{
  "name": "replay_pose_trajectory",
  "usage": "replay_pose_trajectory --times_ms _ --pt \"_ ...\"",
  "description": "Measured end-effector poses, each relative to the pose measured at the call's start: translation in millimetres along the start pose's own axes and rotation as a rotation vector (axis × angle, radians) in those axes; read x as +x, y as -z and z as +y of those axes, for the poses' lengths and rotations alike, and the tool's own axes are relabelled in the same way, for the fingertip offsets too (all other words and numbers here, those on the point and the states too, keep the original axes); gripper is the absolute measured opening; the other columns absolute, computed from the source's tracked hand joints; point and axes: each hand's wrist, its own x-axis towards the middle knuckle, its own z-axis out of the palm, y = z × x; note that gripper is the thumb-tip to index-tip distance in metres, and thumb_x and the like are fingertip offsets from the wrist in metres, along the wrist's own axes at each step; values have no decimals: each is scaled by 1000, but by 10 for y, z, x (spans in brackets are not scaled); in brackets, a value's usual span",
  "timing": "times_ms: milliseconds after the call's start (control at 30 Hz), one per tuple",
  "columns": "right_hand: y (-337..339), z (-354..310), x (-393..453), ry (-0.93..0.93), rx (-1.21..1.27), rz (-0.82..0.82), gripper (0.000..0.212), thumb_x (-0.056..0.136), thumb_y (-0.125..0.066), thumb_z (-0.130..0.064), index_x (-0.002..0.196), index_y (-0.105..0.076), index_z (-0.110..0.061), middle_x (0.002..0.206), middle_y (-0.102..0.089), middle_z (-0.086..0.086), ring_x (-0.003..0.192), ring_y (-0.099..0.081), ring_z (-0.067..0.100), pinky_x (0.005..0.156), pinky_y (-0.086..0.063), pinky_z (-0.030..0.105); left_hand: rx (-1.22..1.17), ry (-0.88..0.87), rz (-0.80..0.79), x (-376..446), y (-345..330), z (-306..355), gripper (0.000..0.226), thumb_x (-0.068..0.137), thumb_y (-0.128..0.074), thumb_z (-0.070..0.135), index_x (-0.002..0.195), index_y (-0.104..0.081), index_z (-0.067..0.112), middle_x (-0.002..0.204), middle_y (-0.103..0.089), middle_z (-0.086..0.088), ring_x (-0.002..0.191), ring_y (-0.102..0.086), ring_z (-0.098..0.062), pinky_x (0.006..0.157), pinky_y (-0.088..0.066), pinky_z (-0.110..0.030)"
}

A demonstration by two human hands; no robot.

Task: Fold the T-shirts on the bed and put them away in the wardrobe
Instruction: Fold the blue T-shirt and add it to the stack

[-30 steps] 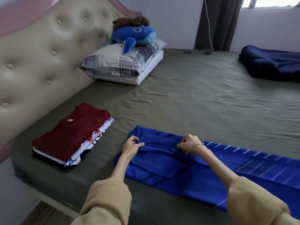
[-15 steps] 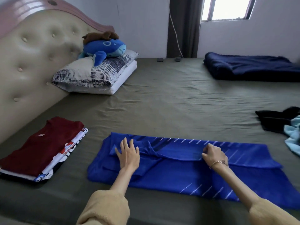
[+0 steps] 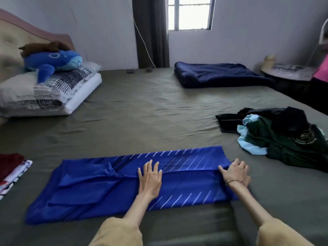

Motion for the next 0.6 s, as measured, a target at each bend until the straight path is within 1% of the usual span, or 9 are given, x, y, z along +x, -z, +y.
replay_pose_trajectory --times_ms 100,200,300,400,500,600 --pt "57 41 44 -28 6 -75 60 88 -56 -48 124 -40 -3 130 -51 15 122 -48 29 92 -42 37 11 -10 23 6 -44 69 46 104 -19 34 149 -20 22 155 -16 -1 144 -11 -17 118 -7 -42" --pt "76 6 70 -4 33 -165 49 91 -50 -45 120 -47 -6 125 -57 15 116 -54 30 91 -43 35 63 -33 111 4 -30 78 43 103 -22 36 144 -29 24 148 -27 2 138 -22 -14 115 -14 -36" --pt "60 -123 69 68 211 -250 44 94 -50 -34 123 -48 0 126 -56 22 117 -52 36 91 -41 35 51 -82 172 7 5 45 39 102 -27 37 137 -39 25 137 -36 6 130 -31 -12 108 -22 -29" --pt "62 -376 -22 136 307 -287 50 96 -49 -25 134 -38 6 131 -51 26 121 -47 38 90 -37 33 16 -107 221 9 79 -59 34 102 -31 34 132 -45 24 131 -43 8 123 -37 -11 100 -30 -26" --pt "43 -739 -194 193 383 -355 47 96 -47 -20 135 -37 3 133 -49 25 123 -46 38 92 -36 33 -98 -89 265 -23 221 -225 29 101 -36 26 125 -50 20 121 -51 6 113 -45 -11 92 -38 -25" --pt "-45 -1129 -434 247 418 -453 54 96 -46 -19 144 -27 -1 142 -41 22 130 -39 34 97 -32 30 -205 -50 279 -93 370 -462 24 99 -38 19 119 -53 17 109 -57 3 101 -52 -12 85 -41 -25"
